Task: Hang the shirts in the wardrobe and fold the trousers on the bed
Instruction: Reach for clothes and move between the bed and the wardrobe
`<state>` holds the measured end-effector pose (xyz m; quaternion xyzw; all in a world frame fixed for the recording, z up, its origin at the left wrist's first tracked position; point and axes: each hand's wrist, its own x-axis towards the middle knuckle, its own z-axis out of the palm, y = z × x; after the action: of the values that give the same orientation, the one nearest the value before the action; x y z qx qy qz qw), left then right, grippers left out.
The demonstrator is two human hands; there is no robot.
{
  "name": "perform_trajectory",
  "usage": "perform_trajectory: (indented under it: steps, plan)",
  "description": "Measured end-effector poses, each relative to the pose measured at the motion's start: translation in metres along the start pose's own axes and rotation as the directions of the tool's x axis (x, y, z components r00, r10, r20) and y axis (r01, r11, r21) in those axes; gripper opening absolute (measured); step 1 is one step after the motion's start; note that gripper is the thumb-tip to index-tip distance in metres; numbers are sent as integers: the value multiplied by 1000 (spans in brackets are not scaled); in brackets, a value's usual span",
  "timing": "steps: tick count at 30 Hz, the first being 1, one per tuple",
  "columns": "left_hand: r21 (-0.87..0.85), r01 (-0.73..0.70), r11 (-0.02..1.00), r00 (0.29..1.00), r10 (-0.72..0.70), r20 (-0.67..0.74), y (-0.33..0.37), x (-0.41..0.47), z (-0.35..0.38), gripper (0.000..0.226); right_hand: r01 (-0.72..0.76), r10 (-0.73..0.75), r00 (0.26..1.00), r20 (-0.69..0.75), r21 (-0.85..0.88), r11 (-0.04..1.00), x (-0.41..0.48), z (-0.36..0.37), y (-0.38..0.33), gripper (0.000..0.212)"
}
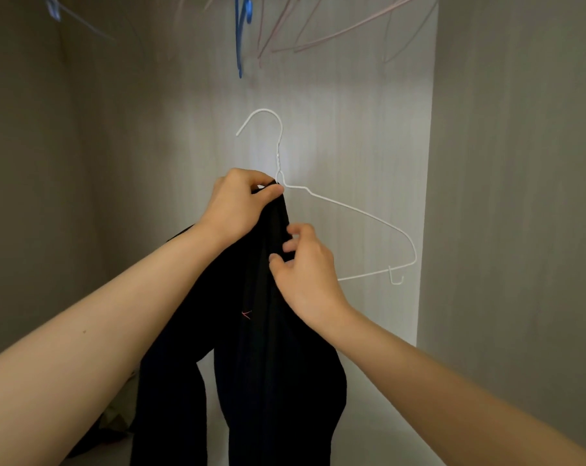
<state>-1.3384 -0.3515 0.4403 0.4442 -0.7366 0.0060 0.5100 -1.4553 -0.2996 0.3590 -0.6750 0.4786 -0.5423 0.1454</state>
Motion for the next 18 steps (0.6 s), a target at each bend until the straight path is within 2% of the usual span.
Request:
perform_trajectory:
  steps: [2,4,6,7,9,14,16,18]
  plan:
    - [-9,17,1000,1000,-18,-20,-2,1,-2,22,-94,88,994,60,94,991,2,1,1,36]
    - [-4,38,999,999,-38,-38,-7,3,-4,23,-177,143,971,190,176,968,0,0,4,28]
    - [-15,70,997,996,-71,-55,-14,6,-7,21,-172,126,928,351,104,980,-5,0,7,23]
    - [-30,86,996,994,-88,-62,-17,7,-8,20,-117,106,898,428,1,993,-8,0,9,20]
    - [-57,107,993,991,-111,-72,-23,9,-8,20,14,72,841,537,-155,988,-12,1,15,30]
    - [-26,155,988,981,-157,-118,-46,12,-25,20,320,-89,696,712,-197,927,-23,-21,30,45]
    - [-20,192,981,973,-193,-124,-63,12,-39,24,456,-162,694,702,-255,853,-24,-38,40,41]
    - [-35,207,978,970,-210,-121,-75,10,-49,24,512,-213,744,633,-337,790,-18,-52,49,35]
